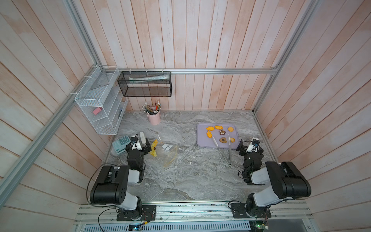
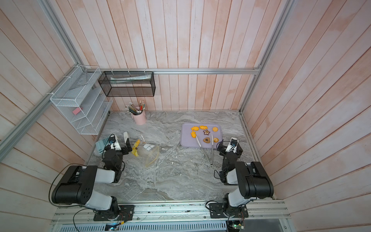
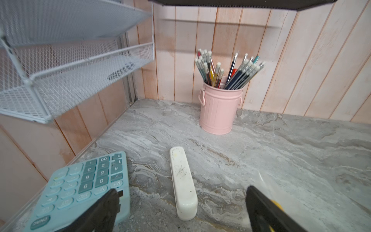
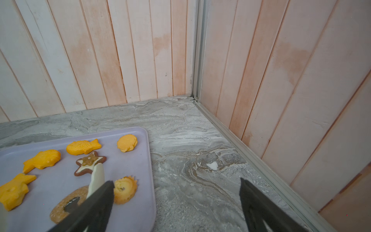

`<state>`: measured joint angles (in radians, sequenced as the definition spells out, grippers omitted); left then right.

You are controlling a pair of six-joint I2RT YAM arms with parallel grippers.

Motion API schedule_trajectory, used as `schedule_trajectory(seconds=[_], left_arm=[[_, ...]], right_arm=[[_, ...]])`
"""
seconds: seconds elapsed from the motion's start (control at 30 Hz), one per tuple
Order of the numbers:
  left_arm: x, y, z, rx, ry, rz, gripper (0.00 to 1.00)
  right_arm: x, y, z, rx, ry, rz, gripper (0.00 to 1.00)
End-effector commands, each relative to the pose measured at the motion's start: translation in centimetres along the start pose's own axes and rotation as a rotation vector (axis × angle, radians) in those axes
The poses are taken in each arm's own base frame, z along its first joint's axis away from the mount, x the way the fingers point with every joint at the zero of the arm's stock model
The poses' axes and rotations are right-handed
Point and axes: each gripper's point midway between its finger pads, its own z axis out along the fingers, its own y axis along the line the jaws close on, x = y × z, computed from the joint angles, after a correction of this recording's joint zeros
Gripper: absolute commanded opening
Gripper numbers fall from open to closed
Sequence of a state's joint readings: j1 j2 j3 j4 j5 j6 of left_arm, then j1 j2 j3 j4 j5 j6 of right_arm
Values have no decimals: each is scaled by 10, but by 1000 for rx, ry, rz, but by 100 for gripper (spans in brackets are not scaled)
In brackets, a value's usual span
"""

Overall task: Put the cookies into a resealable bag to prevent moisture
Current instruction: Pick up the ziploc bag from the center of the board.

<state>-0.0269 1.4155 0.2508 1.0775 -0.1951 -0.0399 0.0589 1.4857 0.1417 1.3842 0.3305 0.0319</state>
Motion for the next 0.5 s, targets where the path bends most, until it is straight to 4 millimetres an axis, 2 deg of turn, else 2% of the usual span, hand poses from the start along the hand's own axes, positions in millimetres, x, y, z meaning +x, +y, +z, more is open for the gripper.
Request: schedule_trajectory(seconds=[0.0, 0.1, 0.2, 0.37, 0.47], left_arm=[[-47, -4, -9, -21, -39, -3, 100], [-70, -25, -16, 35, 79, 8, 100], [-74, -71, -37, 114, 183, 154, 100], [-54, -145, -91, 231, 275, 358, 100], [-31, -166, -112, 211, 308, 483, 100]], right_arm=[[-39, 6, -14, 35, -103, -39, 98], [-63, 21, -10, 9, -68, -30, 98], [-81, 34, -15, -57, -21, 93, 98], [-78, 50, -29, -151, 126, 200, 98], [-70, 55, -35, -178, 203, 220, 98]])
